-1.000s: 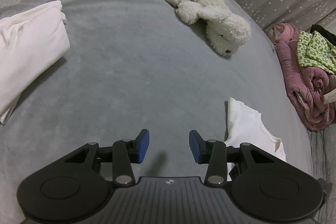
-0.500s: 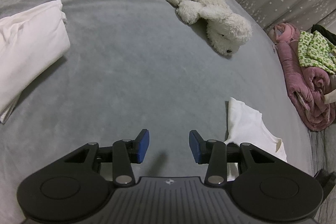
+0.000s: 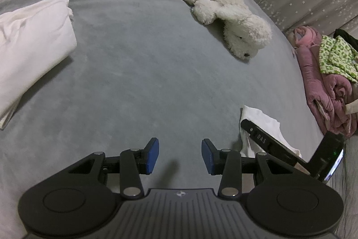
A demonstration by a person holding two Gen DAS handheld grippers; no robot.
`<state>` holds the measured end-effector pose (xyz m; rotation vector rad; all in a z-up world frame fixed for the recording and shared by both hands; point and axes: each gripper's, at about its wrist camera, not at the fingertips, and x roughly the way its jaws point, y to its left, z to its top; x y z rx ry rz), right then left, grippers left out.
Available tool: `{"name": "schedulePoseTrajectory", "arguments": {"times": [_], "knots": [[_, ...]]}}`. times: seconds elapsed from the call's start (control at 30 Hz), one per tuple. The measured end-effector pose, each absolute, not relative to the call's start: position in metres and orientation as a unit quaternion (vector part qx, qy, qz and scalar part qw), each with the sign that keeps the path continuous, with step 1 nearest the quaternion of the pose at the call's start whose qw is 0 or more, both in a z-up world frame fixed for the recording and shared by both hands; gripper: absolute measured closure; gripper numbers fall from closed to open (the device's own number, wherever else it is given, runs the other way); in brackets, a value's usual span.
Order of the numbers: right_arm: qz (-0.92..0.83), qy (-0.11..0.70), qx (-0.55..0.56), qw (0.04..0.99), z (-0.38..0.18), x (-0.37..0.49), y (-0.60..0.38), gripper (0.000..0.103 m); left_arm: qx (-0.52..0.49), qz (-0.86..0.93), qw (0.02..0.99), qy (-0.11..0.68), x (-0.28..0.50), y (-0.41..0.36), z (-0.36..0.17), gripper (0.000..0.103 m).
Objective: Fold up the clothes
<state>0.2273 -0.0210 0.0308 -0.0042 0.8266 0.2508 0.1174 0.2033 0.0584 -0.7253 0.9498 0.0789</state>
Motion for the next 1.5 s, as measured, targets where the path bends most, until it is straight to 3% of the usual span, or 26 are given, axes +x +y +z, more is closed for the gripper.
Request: {"name": "schedulePoseTrajectory", "arguments": {"times": [0.5,0.7,1.03,1.2,1.3,1.43,1.5], "knots": [[0.082,0.389,0.007,0.918,0.024,0.254,-0.022,0.100,-0.345,0.037,0.825,0.447,0.114,0.208,0.058,0.063],[0.110,0.380,0.039,0.918,0.042,0.225,-0.027,0.094,-0.351,0.038,0.824,0.443,0.115,0.211,0.060,0.063],[0.121,0.382,-0.088,0.912,0.030,0.180,-0.001,0.094,-0.352,0.037,0.823,0.444,0.114,0.210,0.060,0.063],[0.126,0.374,0.007,0.919,0.036,0.181,-0.019,0.099,-0.356,0.040,0.823,0.440,0.114,0.212,0.061,0.063],[0.123,0.379,-0.023,0.917,0.025,0.182,-0.013,0.098,-0.357,0.040,0.822,0.442,0.114,0.212,0.060,0.063],[0.130,0.380,-0.014,0.916,0.039,0.192,-0.009,0.091,-0.355,0.039,0.822,0.444,0.116,0.210,0.060,0.063],[0.127,0.372,-0.029,0.919,0.043,0.199,-0.003,0.082,-0.356,0.039,0.821,0.446,0.117,0.211,0.059,0.063]]}}
